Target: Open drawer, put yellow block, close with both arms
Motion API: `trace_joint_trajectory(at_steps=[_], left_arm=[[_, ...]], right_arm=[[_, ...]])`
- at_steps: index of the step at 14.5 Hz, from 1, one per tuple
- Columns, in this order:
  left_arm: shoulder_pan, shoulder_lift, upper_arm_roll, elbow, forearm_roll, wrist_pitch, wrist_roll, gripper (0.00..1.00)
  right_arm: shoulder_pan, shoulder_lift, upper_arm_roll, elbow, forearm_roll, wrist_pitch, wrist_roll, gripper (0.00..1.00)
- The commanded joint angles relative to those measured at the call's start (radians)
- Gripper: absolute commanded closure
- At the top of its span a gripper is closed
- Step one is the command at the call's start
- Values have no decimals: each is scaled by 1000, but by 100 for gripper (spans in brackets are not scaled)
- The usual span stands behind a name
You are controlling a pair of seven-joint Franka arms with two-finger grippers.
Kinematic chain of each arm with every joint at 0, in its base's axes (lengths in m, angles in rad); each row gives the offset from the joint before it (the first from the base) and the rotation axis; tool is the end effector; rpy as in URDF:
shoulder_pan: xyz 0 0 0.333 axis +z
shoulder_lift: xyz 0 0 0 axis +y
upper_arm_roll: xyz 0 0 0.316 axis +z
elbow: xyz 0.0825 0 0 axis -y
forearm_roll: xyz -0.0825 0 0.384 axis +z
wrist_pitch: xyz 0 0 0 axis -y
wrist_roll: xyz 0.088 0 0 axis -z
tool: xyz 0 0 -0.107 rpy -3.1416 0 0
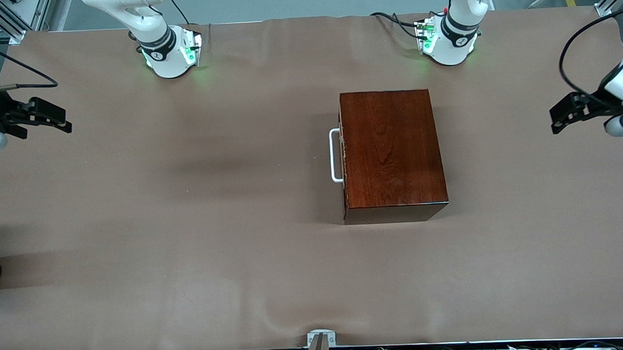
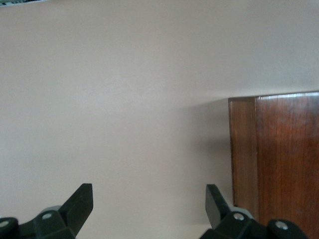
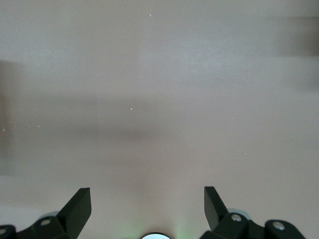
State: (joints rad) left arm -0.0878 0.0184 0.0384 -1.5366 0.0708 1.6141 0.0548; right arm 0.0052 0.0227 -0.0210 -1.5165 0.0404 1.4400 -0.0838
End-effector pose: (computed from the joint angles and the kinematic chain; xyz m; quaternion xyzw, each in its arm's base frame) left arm 0.5648 -0.0208 0.6346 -0.9975 0.0525 -0.0294 0.0358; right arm 0.5478 -0.0038 0.6265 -0.9979 -0.0356 0.0485 0.0223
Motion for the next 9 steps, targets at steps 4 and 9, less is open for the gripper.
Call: trace_joint_trajectory(at_steps=[4,9], left_arm=[[191,-145,-147,-158,-62,0,89,0],[180,-209,-189,-209,-65,-8,-42,0]], right_arm=[[-16,-32,19,-28,-13,5,-11,0],[-19,-32,19,-30,-13,5,-11,0]])
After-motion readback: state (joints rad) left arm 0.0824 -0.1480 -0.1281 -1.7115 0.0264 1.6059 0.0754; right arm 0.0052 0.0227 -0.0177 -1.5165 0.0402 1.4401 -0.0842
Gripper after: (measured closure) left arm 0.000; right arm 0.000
